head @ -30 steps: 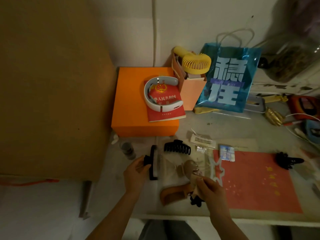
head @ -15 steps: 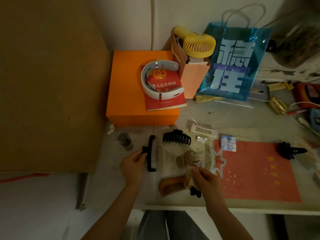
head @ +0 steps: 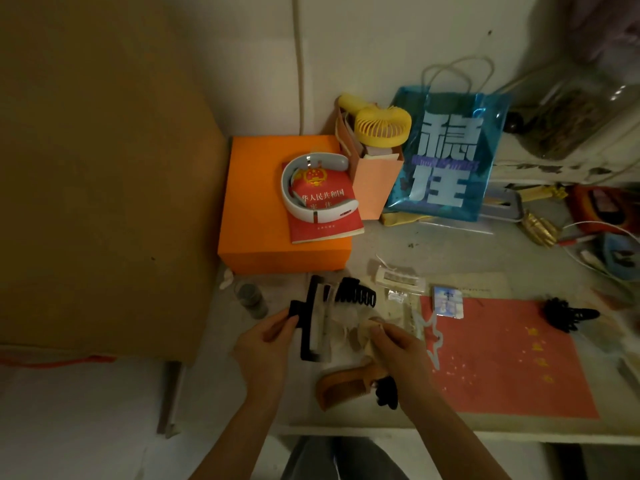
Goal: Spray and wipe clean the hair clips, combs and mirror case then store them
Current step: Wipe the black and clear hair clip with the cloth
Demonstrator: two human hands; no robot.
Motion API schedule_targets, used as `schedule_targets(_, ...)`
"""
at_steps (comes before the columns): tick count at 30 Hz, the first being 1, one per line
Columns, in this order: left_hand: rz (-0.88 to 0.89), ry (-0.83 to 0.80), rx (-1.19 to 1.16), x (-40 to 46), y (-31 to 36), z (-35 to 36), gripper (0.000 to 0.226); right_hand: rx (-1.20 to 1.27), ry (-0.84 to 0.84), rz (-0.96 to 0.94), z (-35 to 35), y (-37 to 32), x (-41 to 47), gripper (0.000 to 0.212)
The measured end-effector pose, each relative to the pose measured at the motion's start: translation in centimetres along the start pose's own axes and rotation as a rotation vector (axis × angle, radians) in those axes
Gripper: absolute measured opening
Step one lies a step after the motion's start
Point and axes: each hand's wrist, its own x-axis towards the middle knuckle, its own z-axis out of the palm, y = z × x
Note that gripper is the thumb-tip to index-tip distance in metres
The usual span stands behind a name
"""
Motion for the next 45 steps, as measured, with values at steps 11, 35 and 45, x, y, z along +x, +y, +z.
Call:
schedule_targets(11, 0.237, -0.038, -0.121, -1.0, 8.9, 2.1, 0.03, 0.135, 0.034, -0.228, -1.8, -7.6, -1.2, 0.016)
schedule_targets(35, 0.531, -0.137, -0.316, -3.8, 22.7, 4.6, 0.045, 0.316, 0.003, -0.62, -5.8, -16.7, -3.6, 0.045)
schedule_targets(45, 0.633, -0.482, -0.127, -3.3, 29.0, 3.1, 0.072, 0.415, -0.07, -0.688, -8.5, -20.7, -5.0, 0.05)
